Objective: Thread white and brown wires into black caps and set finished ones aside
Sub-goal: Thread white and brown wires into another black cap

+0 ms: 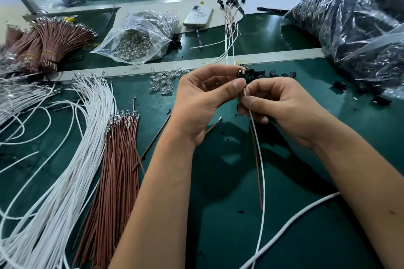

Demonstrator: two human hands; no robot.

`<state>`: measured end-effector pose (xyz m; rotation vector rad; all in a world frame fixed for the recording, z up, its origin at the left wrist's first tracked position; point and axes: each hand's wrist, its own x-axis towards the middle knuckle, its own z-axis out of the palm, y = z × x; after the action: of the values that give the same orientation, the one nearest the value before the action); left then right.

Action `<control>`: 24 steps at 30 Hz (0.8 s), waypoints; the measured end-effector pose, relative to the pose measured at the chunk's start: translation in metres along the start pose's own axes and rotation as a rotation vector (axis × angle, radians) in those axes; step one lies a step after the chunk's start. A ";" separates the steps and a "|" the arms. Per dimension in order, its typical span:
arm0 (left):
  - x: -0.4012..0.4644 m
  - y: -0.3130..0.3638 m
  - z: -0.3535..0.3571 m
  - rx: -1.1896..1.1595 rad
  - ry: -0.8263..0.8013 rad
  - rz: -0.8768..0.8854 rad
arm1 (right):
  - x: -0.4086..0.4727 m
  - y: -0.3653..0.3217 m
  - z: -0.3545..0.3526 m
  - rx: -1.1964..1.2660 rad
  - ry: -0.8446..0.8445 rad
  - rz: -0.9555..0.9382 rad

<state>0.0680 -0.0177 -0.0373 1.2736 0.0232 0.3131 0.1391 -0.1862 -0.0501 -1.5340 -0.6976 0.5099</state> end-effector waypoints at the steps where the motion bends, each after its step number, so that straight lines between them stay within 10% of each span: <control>1: 0.000 0.000 0.000 0.001 0.004 0.001 | 0.000 0.000 0.000 0.016 -0.003 -0.001; 24: 0.001 -0.002 0.003 -0.120 -0.026 0.096 | -0.003 -0.007 -0.003 0.099 -0.046 0.056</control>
<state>0.0699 -0.0212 -0.0385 1.1613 -0.0785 0.3754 0.1383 -0.1900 -0.0433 -1.4563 -0.6569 0.6148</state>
